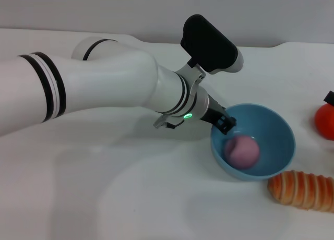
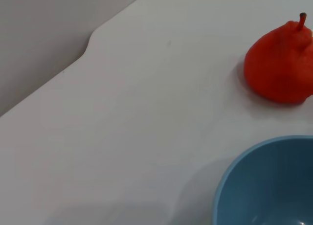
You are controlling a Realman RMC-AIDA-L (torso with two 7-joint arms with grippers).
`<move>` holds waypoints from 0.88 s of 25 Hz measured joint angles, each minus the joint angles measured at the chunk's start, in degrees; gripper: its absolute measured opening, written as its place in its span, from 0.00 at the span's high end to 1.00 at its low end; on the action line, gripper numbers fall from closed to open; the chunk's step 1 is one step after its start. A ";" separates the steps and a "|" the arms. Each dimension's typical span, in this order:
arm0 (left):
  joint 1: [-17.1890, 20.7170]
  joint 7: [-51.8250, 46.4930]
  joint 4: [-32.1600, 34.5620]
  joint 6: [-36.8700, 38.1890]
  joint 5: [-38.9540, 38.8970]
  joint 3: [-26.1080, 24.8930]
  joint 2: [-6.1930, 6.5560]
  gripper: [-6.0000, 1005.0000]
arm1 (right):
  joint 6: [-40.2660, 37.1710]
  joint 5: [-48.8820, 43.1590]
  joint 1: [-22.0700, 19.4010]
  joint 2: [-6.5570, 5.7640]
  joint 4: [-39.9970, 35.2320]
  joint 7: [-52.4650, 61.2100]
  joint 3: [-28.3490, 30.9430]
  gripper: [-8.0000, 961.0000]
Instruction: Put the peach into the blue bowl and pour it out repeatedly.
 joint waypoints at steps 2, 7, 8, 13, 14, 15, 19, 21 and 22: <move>0.18 0.01 0.48 -0.07 0.00 -0.08 0.01 0.87 | 0.08 0.00 -0.04 0.00 0.09 -0.71 0.00 0.55; 1.36 0.02 2.78 -0.95 0.29 -0.43 0.30 0.72 | 0.23 0.02 -0.39 -0.01 0.48 -2.59 0.50 0.55; 2.63 0.10 4.76 -1.65 0.49 -1.48 0.50 0.69 | 0.25 0.02 -0.41 -0.03 0.69 -2.83 0.80 0.55; 5.78 1.92 9.25 -2.15 1.09 -5.78 0.77 0.47 | 0.31 0.02 -0.70 -0.09 1.34 -4.13 1.97 0.54; 6.34 2.55 9.98 -2.25 1.18 -6.60 0.78 0.41 | 0.35 0.02 -0.79 -0.09 1.39 -4.39 2.16 0.54; 7.11 3.28 10.78 -2.94 1.22 -7.53 0.78 0.34 | 0.50 0.02 -0.90 -0.09 1.42 -5.34 2.52 0.54; 10.62 4.99 11.78 -10.88 1.04 -9.23 0.78 0.26 | 2.83 0.13 -0.79 0.19 4.52 -15.33 5.55 0.54; 13.02 5.02 11.83 -16.41 0.82 -9.24 0.72 0.26 | 4.73 0.14 -0.28 0.20 7.91 -21.34 8.02 0.54; 14.40 4.96 11.89 -19.51 0.78 -9.25 0.70 0.26 | 5.83 0.15 -0.05 0.21 9.65 -24.55 9.62 0.54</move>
